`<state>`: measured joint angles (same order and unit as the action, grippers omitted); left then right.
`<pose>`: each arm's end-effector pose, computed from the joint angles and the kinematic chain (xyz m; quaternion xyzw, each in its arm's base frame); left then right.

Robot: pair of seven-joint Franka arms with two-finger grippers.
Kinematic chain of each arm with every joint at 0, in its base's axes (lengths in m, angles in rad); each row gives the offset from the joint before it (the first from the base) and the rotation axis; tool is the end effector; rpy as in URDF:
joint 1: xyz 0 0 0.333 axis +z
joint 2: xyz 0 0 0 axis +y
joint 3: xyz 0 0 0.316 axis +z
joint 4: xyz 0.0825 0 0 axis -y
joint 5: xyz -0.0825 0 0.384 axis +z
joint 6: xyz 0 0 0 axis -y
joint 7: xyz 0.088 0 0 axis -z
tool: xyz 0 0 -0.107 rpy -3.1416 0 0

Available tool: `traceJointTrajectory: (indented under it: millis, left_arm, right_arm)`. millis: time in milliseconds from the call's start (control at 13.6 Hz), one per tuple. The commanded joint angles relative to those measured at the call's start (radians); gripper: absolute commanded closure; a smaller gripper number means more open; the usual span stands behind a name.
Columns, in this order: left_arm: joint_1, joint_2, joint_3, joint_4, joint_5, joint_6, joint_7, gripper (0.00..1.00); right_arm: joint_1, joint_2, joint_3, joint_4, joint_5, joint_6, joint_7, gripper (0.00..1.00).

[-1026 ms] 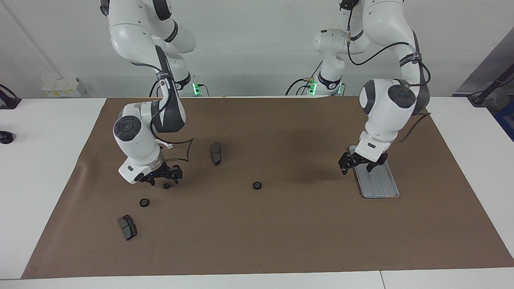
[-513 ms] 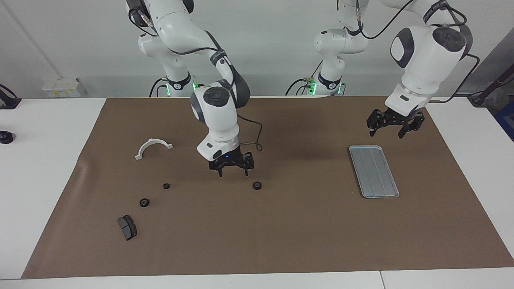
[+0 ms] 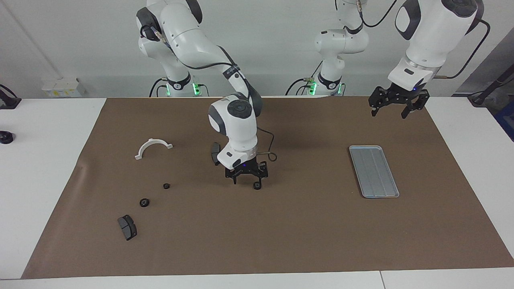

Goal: Place bearing gear from tray to pile
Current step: 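Lower the right gripper onto the third gear and grasp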

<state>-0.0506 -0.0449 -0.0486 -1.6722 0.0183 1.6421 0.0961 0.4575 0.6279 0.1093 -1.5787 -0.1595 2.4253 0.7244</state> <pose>0.5433 -0.0528 0.6074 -0.9951 0.0981 -0.0074 0.0102 0.6140 0.3753 0.2954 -0.9926 0.0382 -0.1060 0.0448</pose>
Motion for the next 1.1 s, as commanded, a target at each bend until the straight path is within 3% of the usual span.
traceJointTrajectory:
  millis: [0,220,366,513,953,1026]
  left_arm:
    - [-0.002,0.010,0.010,0.023,0.006,-0.028,-0.001,0.00]
    - [-0.011,0.004,0.012,0.009,0.008,-0.030,-0.004,0.00]
    - [0.004,0.000,0.004,0.005,0.006,-0.037,-0.003,0.00]
    - [0.099,-0.001,-0.089,0.009,0.005,-0.039,-0.003,0.00]
    - [0.084,0.003,-0.076,0.020,-0.003,-0.059,-0.004,0.00]
    - [0.098,0.011,-0.071,0.040,-0.052,-0.065,-0.006,0.00]
  right_arm:
    - [0.004,0.003,-0.002,0.014,-0.028,0.003,0.046,0.10]
    - [0.004,0.001,-0.002,0.006,-0.028,0.001,0.046,0.24]
    - [0.004,0.001,-0.003,-0.007,-0.028,0.001,0.047,0.28]
    - [0.003,-0.001,-0.003,-0.017,-0.028,-0.002,0.047,0.31]
    - [0.003,-0.004,-0.003,-0.021,-0.028,-0.014,0.049,0.45]
    - [0.003,-0.004,-0.003,-0.021,-0.028,-0.014,0.049,0.47]
